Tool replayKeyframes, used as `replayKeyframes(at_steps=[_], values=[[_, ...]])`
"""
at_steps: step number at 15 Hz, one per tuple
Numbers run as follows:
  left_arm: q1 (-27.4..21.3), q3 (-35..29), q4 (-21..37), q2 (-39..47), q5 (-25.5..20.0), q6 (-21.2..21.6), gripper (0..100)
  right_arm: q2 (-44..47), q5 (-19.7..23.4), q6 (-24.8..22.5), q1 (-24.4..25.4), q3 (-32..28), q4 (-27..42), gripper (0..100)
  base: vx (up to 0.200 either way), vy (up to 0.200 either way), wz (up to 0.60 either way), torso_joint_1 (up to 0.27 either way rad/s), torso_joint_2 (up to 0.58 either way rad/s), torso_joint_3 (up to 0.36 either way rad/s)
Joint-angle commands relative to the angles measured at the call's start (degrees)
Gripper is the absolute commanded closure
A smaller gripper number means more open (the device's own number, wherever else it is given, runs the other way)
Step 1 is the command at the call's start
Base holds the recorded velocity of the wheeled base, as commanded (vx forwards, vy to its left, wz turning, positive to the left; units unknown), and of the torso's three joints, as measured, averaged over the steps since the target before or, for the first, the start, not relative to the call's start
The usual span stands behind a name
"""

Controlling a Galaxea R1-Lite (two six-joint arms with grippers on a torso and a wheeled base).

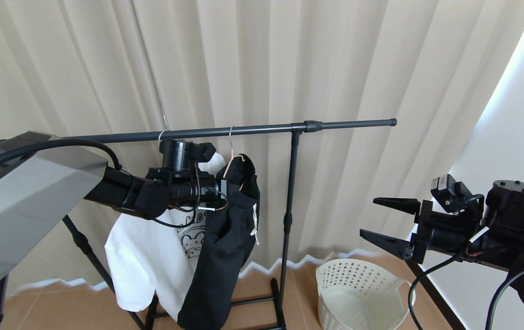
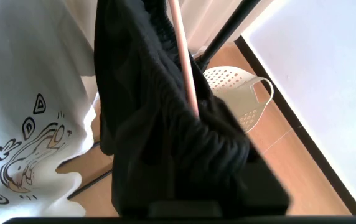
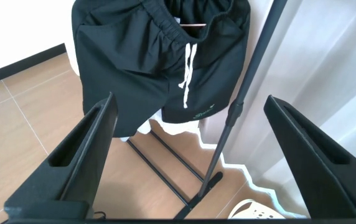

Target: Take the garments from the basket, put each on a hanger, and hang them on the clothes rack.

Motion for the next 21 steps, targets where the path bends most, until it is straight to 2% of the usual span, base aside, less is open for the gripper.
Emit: replayKeyframes(at_steps=[1,6,9,10,11,12,13,14,15,16,17,21], values=[[-0.1,0.0,0.1,-0.2,0.1,0.1,0,0.0,0.0,-0.1,0.0,0.0,0.0,0,0.000,0.000,0.00,0.000,0.00,0.000],[-0.1,3.6,0.5,-6.4,0.4,0.3,0,-0.5,-0.1,0.0,0.1,0.0,0.0,0,0.000,0.000,0.00,0.000,0.00,0.000],[0.0,9.1,0.6,-14.2,0.5,0.4,0,-2.7,-0.3,0.0,0.1,0.6,0.1,0,0.000,0.000,0.00,0.000,0.00,0.000],[0.2,12.2,0.7,-18.0,0.5,0.4,0,-4.2,-2.1,0.1,0.4,0.7,0.4,0,0.000,0.000,0.00,0.000,0.00,0.000],[0.4,15.1,0.7,-21.5,0.5,0.5,0,-5.4,-6.2,0.1,2.1,0.7,0.5,0,0.000,0.000,0.00,0.000,0.00,0.000],[0.4,18.3,0.7,-25.2,0.5,0.6,0,-6.5,-14.1,1.1,4.3,0.7,0.6,0,0.000,0.000,0.00,0.000,0.00,0.000],[0.4,21.9,0.7,-28.9,0.5,0.9,0,-8.1,-23.5,4.9,7.0,0.5,0.7,0,0.000,0.000,0.00,0.000,0.00,0.000],[0.5,26.0,0.6,-32.1,0.9,1.7,0,-9.4,-30.9,9.3,9.4,0.3,0.9,0,0.000,0.000,0.00,0.000,0.00,0.000],[0.5,30.7,0.5,-35.6,2.2,3.0,0,-11.4,-37.7,13.2,11.5,0.7,2.7,0,0.000,0.000,0.00,0.000,0.00,0.000],[0.5,35.5,0.2,-38.7,3.3,4.0,0,-13.7,-42.3,13.7,11.9,1.9,6.2,0,0.000,0.000,0.00,0.000,0.00,0.000],[0.5,39.7,0.1,-41.8,3.6,4.2,0,-17.7,-44.5,13.8,12.1,4.0,8.8,0,0.000,0.000,0.00,0.000,0.00,0.000],[-0.1,51.9,0.0,-54.2,5.6,4.2,0,-32.0,-44.9,13.9,13.2,15.3,13.4,0,0.000,0.000,0.00,0.000,0.00,0.000]])
